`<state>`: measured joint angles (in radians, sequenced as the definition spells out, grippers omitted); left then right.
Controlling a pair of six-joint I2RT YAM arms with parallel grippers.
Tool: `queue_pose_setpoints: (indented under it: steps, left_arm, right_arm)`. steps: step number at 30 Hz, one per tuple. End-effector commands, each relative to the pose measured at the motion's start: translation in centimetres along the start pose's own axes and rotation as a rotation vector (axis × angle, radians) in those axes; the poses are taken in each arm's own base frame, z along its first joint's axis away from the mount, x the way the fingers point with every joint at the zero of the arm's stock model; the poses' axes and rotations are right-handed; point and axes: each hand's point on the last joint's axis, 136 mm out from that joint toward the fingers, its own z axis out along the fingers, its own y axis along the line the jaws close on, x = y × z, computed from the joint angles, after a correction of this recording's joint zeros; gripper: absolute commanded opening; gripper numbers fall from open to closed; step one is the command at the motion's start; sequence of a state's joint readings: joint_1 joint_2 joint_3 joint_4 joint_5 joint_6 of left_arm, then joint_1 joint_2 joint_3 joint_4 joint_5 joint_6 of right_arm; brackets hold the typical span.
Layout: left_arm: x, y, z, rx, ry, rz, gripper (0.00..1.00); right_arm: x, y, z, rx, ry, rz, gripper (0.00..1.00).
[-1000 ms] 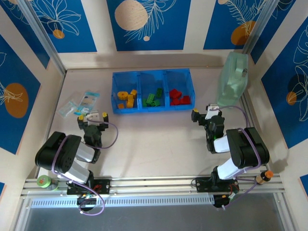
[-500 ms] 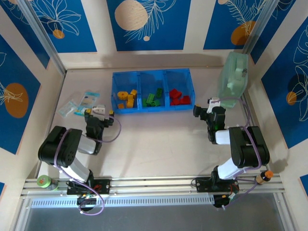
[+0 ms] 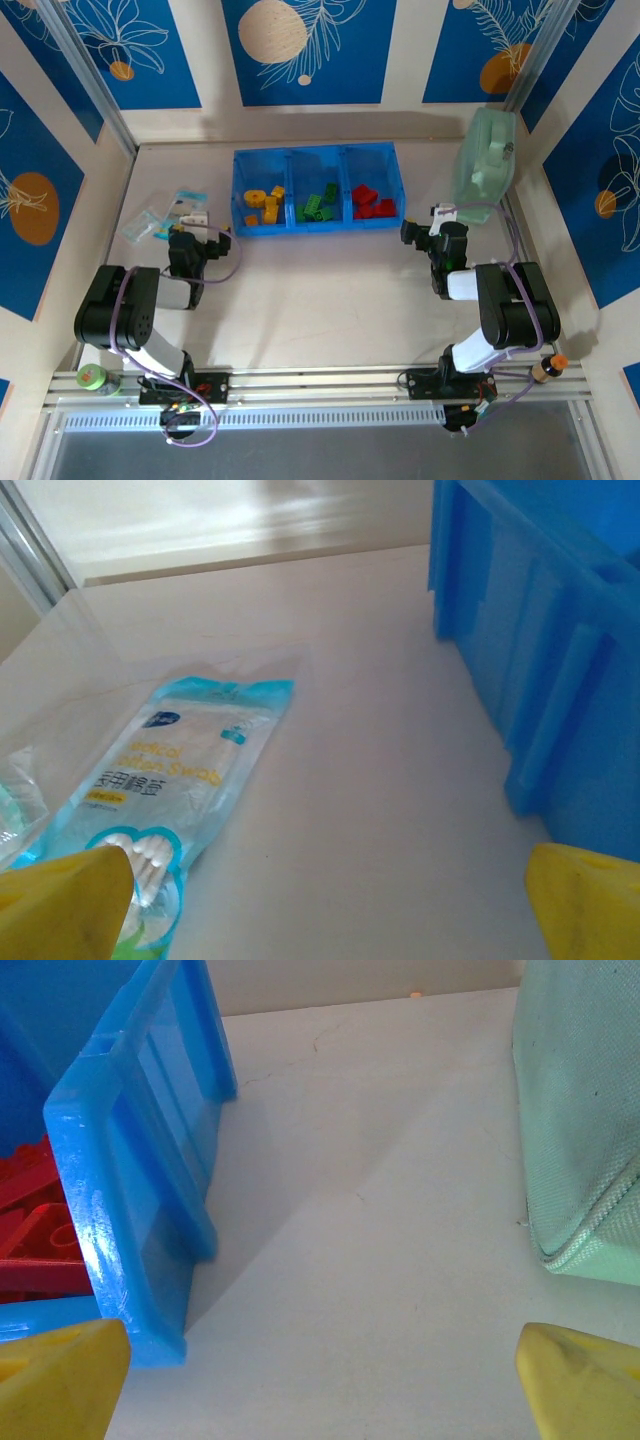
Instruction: Sort the legos into containers by color
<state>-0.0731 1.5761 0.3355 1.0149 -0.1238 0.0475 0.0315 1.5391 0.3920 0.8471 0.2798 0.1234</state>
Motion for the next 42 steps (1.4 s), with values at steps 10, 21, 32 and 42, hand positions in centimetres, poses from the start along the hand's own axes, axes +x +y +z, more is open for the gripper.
queue_pose_setpoints:
  steps: [10,21,32,42]
  left_arm:
    - [-0.3,-0.9,0.5,0.05,0.026,0.0,1.0]
    - [-0.4,-1.0,0.4,0.057,0.021,0.005,1.0]
    - [-0.3,-1.0,0.4,0.057,0.022,0.005,1.0]
    - [-0.4,-1.0,0.4,0.058,0.021,0.005,1.0]
  right_arm:
    - [-0.8,0.3,-0.1,-0.016,-0.021,0.009,0.99]
    - [-0.8,0.4,-0.1,-0.017,-0.022,0.008,0.99]
    - [-0.9,0.4,-0.1,-0.016,-0.024,0.008,0.99]
    - [-0.9,0.4,-0.1,-0.016,-0.024,0.007,0.99]
